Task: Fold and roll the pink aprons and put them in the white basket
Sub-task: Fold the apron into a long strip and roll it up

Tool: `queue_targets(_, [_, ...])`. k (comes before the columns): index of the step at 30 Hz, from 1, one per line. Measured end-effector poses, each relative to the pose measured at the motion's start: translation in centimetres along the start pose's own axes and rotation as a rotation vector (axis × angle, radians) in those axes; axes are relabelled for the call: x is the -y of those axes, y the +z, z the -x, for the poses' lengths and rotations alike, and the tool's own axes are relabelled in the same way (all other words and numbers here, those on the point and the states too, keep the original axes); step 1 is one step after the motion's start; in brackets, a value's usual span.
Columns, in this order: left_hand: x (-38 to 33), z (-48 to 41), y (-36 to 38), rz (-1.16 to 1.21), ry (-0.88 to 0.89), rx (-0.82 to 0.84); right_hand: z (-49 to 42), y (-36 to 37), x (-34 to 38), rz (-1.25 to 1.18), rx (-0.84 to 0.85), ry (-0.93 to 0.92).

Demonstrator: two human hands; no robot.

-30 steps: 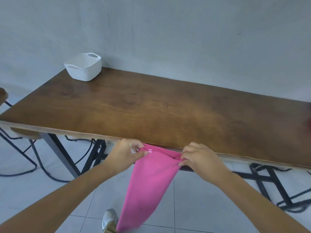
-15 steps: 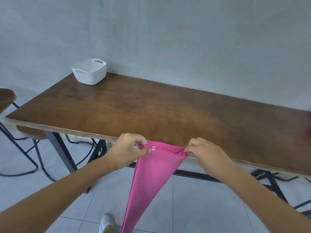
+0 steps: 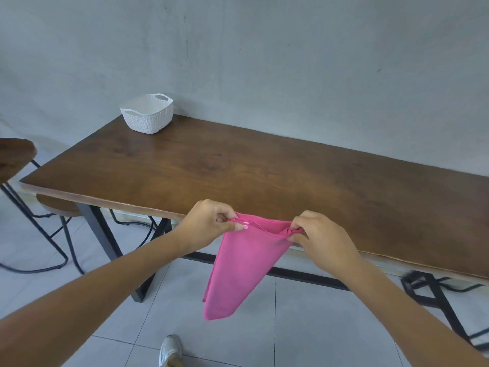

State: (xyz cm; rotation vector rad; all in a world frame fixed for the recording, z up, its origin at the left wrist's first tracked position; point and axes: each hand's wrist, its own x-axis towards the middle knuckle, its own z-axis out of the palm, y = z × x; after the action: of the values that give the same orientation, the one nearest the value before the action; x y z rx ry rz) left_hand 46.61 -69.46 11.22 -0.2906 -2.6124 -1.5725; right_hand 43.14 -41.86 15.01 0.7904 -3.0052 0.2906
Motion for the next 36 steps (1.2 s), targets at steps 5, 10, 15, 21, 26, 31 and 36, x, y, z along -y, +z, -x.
queue_targets(5, [0.9,-0.8,0.0,-0.025,0.003,-0.058,-0.8,0.8,0.0,0.152,-0.049,-0.007])
queue_targets(10, [2.8,-1.6,0.0,-0.048,0.007,-0.181,-1.9,2.3,0.5,-0.043,-0.101,0.053])
queue_targets(15, [4.2,-2.2,-0.4,-0.022,-0.046,-0.197,-3.4,3.8,1.2,-0.208,-0.111,0.089])
queue_targets(21, [6.1,-3.3,-0.9,0.044,-0.189,-0.278,-5.6,5.5,1.6,-0.283,-0.069,0.136])
queue_targets(26, [7.7,-5.4,-1.0,0.075,-0.225,-0.23,-8.6,6.6,1.1,-0.329,-0.06,0.214])
queue_targets(31, [9.9,-8.6,-1.1,-0.039,-0.257,-0.227,-12.1,8.7,0.1,-0.401,-0.057,0.331])
queue_targets(36, [13.0,-11.4,-1.2,-0.306,-0.178,-0.189,-15.5,11.1,-1.9,-0.527,0.044,0.489])
